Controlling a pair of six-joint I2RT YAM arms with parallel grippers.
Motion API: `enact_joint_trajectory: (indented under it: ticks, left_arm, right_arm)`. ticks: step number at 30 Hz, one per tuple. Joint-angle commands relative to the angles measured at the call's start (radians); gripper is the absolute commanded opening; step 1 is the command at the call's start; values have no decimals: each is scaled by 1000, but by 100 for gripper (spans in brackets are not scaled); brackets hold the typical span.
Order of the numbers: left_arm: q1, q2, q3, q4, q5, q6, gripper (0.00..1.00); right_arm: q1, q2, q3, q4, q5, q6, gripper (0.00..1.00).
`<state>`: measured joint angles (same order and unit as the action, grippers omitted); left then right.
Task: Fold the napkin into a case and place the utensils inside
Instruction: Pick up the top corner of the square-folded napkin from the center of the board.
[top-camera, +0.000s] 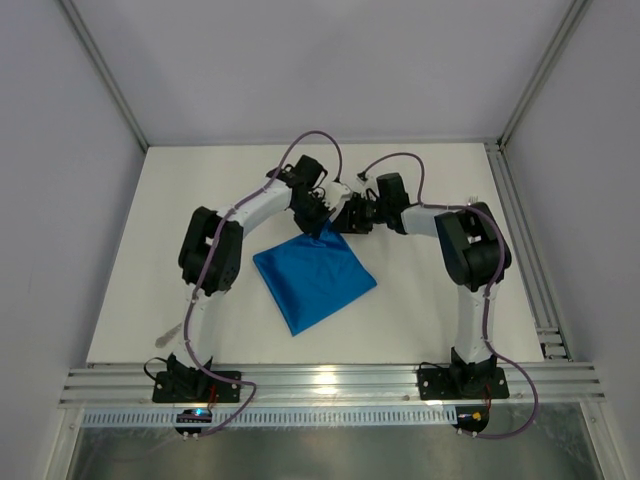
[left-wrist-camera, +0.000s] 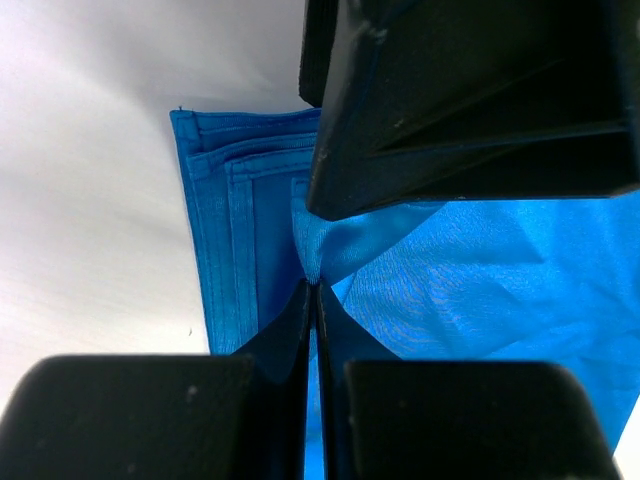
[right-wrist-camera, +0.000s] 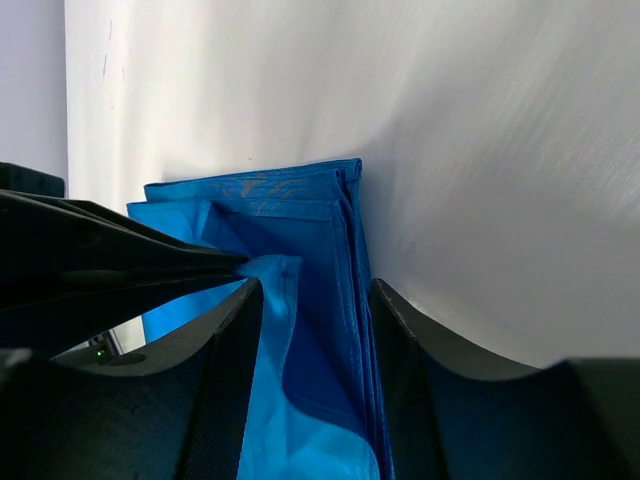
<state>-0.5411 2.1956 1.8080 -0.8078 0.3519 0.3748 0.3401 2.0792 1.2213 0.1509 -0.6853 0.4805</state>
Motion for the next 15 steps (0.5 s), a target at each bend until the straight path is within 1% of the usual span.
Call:
enact_joint_trajectory:
  ticks: [1, 6, 11, 15]
  left_arm:
    - [3, -76, -16, 36, 16, 15, 0]
    - [3, -109, -56, 62, 10, 27, 0]
    - [3, -125, -85, 78, 15, 33, 0]
    - [3, -128, -87, 87, 16, 29, 0]
  right_arm:
    - [0, -82, -12, 73, -16, 24, 52]
    - [-1, -110, -42, 62, 32, 3, 53]
    - [-1, -110, -29, 49, 17, -2, 54]
    - [0, -100, -40, 58, 6, 20, 53]
